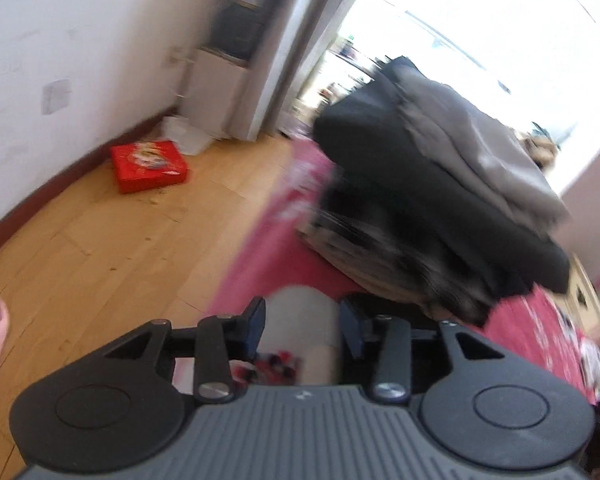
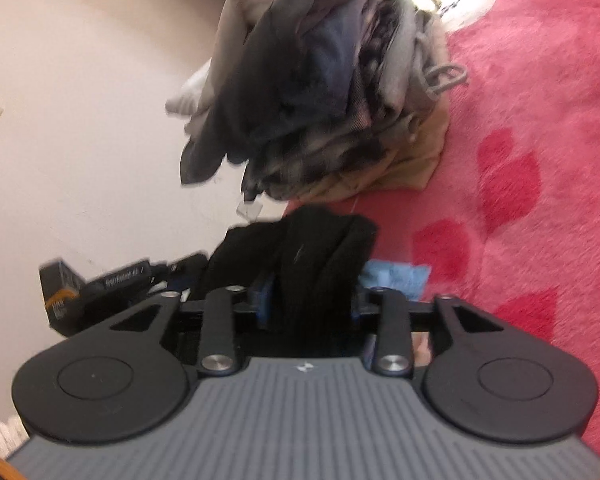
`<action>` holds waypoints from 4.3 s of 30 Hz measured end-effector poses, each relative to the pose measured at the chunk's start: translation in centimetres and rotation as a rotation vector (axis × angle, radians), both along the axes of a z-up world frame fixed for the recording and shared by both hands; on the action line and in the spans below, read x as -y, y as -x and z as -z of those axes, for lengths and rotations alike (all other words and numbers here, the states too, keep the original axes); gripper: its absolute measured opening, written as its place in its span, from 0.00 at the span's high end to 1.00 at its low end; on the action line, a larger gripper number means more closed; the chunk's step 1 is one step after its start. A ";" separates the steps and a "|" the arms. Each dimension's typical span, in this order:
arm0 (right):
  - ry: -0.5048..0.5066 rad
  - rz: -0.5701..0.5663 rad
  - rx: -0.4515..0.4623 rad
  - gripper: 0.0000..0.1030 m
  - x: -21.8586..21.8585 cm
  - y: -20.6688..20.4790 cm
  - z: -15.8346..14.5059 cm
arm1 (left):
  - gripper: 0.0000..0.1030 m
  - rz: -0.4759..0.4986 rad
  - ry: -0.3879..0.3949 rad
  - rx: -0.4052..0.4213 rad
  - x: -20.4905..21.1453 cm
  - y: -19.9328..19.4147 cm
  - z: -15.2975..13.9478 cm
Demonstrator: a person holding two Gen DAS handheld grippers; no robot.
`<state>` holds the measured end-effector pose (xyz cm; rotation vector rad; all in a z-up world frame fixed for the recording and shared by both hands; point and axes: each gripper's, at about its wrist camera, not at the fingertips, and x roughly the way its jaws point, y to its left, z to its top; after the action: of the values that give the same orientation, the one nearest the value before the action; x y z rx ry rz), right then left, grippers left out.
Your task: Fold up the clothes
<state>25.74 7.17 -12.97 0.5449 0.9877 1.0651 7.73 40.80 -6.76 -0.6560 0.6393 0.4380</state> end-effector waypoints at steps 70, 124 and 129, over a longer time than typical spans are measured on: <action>0.362 -0.005 0.123 0.24 11.1 12.7 -3.5 | 0.09 0.032 -0.169 -0.009 24.5 6.6 -10.4; 0.643 -0.018 0.533 0.01 12.6 29.8 -13.3 | 0.00 -0.256 -0.363 -0.373 33.3 19.7 -10.9; 0.667 -0.033 0.536 0.01 12.1 30.7 -13.3 | 0.00 -0.240 -0.393 -0.430 33.4 19.5 -10.7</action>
<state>-4.93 -4.95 0.29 -0.2942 0.8031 0.7801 -11.74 7.38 3.91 -0.2603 0.8538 0.9176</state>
